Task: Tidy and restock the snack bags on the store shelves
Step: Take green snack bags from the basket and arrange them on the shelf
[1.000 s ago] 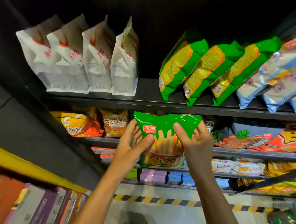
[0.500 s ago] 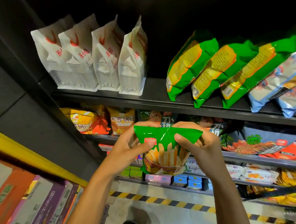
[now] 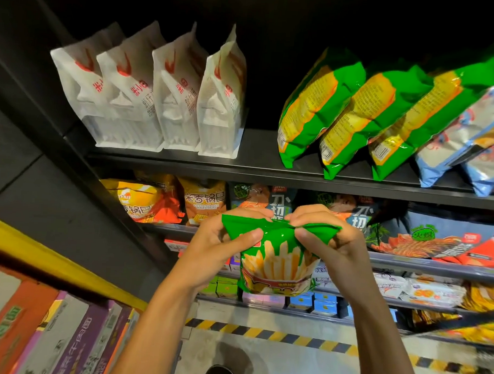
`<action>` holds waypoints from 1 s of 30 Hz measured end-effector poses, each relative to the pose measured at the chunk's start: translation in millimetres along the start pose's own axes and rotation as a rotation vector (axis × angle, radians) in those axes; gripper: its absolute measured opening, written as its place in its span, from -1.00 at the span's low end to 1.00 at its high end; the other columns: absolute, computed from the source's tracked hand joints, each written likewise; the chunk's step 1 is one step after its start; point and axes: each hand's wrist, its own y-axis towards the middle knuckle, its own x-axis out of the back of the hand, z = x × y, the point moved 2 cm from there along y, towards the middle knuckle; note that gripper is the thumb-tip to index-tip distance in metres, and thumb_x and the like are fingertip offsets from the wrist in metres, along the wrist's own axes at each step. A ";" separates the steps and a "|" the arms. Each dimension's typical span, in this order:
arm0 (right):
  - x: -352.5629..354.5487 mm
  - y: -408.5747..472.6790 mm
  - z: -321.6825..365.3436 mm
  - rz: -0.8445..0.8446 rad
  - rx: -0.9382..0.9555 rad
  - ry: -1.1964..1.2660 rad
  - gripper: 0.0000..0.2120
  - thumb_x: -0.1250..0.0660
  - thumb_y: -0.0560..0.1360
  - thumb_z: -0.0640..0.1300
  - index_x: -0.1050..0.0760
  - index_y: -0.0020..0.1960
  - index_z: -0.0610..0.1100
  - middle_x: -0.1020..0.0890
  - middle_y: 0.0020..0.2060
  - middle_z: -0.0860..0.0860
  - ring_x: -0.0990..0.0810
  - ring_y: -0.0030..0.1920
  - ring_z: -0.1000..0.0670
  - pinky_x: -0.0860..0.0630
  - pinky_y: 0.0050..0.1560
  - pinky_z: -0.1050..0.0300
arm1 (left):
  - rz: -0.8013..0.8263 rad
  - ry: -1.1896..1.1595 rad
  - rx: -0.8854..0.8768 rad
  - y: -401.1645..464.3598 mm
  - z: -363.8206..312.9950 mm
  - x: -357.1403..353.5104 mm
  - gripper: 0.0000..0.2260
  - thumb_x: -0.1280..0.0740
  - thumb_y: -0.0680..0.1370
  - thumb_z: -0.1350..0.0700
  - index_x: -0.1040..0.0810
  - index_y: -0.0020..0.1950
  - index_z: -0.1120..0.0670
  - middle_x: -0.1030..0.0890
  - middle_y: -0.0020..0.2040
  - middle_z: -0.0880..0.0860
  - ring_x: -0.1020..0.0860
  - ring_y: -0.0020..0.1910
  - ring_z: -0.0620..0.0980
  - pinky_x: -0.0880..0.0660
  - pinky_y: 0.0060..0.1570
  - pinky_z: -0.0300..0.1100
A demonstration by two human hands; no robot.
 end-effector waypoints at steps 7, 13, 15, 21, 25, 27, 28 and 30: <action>3.2 -2.1 3.7 -0.063 -0.066 0.044 -0.83 -0.43 0.55 -0.20 -0.62 0.13 -0.20 -0.71 0.08 -0.05 -0.69 0.13 -0.09 -0.63 0.07 0.11 | -0.009 -0.072 -0.038 3.9 2.4 -4.1 -0.83 -0.39 0.56 0.27 -0.74 0.05 0.10 -0.66 0.26 0.14 -0.56 0.36 0.10 -0.56 0.23 0.01; 7.4 -1.5 3.3 -0.074 0.097 -0.100 -0.94 -0.46 0.52 -0.23 -0.65 -0.01 -0.15 -0.70 0.08 -0.08 -0.65 0.20 -0.13 -0.57 0.21 0.00 | -0.004 -0.099 -0.040 6.5 4.1 -3.8 -0.81 -0.40 0.54 0.29 -0.75 0.03 0.07 -0.66 0.27 0.16 -0.57 0.36 0.12 -0.56 0.23 0.00; 7.3 -3.7 6.2 -0.074 0.054 -0.072 -0.92 -0.41 0.56 -0.21 -0.66 0.03 -0.16 -0.70 0.09 -0.04 -0.65 0.21 -0.07 -0.58 0.17 0.13 | -0.016 -0.131 -0.019 6.6 5.9 -3.0 -0.83 -0.43 0.52 0.27 -0.75 0.04 0.09 -0.66 0.25 0.18 -0.59 0.32 0.15 -0.58 0.22 0.01; 13.2 -8.0 3.1 -0.168 -0.123 -0.164 -0.49 -0.16 0.68 0.09 -0.71 0.00 -0.29 -0.75 -0.09 -0.11 -0.70 0.02 -0.15 -0.59 0.13 -0.09 | -0.062 -0.153 0.082 9.9 10.1 -0.3 -0.65 -0.52 0.43 0.11 -0.68 0.17 0.23 -0.68 0.19 0.26 -0.65 0.19 0.25 -0.64 0.11 -0.04; 10.5 -5.6 -0.7 -0.191 -0.200 -0.064 -0.42 -0.16 0.65 0.22 -0.69 0.11 -0.26 -0.75 -0.01 -0.11 -0.69 0.10 -0.15 -0.56 0.20 -0.22 | -0.071 -0.113 0.081 10.4 9.0 -2.0 -0.71 -0.52 0.48 0.14 -0.70 0.18 0.18 -0.69 0.20 0.22 -0.65 0.23 0.22 -0.63 0.17 -0.01; 6.6 -4.2 -1.8 -0.096 -0.227 0.016 -0.61 -0.18 0.65 0.11 -0.59 0.36 -0.01 -0.67 0.27 0.09 -0.59 0.34 0.03 -0.49 0.37 -0.14 | -0.082 -0.129 0.070 11.0 5.6 -1.6 -0.73 -0.47 0.54 0.23 -0.66 0.23 0.21 -0.70 0.20 0.20 -0.65 0.23 0.17 -0.63 0.16 -0.04; 6.6 -5.1 -5.0 -0.035 -0.242 0.028 -0.56 -0.26 0.61 0.11 -0.49 0.46 0.06 -0.59 0.37 0.14 -0.52 0.42 0.07 -0.45 0.43 -0.11 | -0.102 -0.171 0.065 11.4 2.9 -0.5 -0.73 -0.43 0.54 0.26 -0.63 0.24 0.22 -0.71 0.18 0.18 -0.67 0.20 0.14 -0.63 0.14 -0.07; 7.9 -11.7 -17.7 0.062 -0.301 0.006 -0.28 -0.48 0.46 0.20 -0.32 0.55 0.16 -0.47 0.49 0.16 -0.42 0.50 0.11 -0.38 0.52 -0.06 | -0.155 -0.267 0.050 12.5 -4.7 1.7 -0.68 -0.36 0.52 0.25 -0.60 0.28 0.15 -0.71 0.17 0.15 -0.67 0.19 0.09 -0.63 0.13 -0.10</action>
